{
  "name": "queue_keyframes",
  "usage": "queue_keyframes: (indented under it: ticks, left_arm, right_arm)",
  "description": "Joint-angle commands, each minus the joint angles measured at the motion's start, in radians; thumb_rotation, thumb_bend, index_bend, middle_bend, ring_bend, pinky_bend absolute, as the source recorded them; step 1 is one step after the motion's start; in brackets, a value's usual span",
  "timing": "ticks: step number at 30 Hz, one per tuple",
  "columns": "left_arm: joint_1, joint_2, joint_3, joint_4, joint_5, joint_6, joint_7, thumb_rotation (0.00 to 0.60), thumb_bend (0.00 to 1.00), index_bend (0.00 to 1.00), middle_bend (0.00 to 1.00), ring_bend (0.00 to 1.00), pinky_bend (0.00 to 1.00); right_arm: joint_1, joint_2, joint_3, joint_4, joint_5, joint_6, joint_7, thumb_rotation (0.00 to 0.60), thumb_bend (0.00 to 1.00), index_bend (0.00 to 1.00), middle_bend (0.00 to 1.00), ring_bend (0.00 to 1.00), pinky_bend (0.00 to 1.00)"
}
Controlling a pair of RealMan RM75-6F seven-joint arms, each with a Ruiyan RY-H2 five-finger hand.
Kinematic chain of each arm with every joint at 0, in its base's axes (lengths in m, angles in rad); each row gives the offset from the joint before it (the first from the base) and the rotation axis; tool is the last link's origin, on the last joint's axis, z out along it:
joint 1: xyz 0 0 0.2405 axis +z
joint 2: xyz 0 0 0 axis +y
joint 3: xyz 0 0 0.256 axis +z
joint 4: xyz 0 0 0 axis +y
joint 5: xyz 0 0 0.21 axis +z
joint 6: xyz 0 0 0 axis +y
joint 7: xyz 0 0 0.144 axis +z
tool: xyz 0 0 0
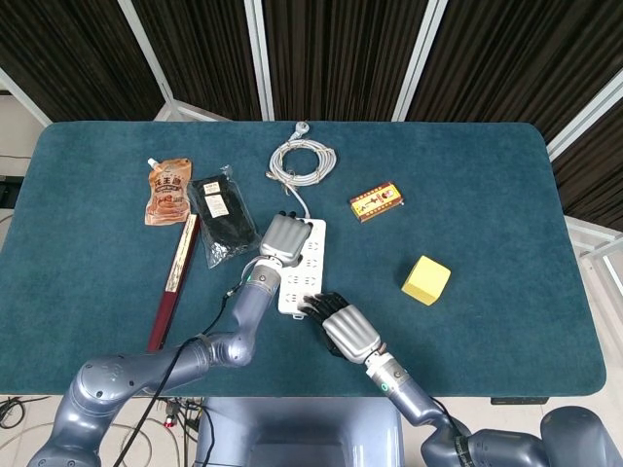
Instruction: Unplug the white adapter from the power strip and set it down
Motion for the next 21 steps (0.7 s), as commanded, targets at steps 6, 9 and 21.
queue_keyframes:
  ticks: [6, 9, 21]
  left_arm:
    - [-0.003, -0.023, 0.001, 0.040, 0.005, -0.012, -0.007, 0.600, 0.23, 0.45, 0.47, 0.29, 0.35]
    - [-0.001, -0.029, 0.002, 0.048, 0.011, -0.009, -0.010, 0.600, 0.23, 0.46, 0.48, 0.29, 0.35]
    - [0.019, -0.011, 0.008, 0.035, 0.034, 0.000, -0.007, 0.600, 0.23, 0.46, 0.48, 0.29, 0.35]
  right_arm:
    - [0.000, -0.002, 0.001, 0.011, -0.006, 0.002, 0.010, 0.600, 0.76, 0.17, 0.19, 0.15, 0.15]
    - [-0.001, -0.004, 0.001, 0.015, -0.005, 0.001, 0.014, 0.600, 0.76, 0.17, 0.20, 0.15, 0.15]
    - [-0.005, -0.005, -0.001, 0.010, -0.012, 0.007, 0.013, 0.600, 0.76, 0.17, 0.20, 0.15, 0.15]
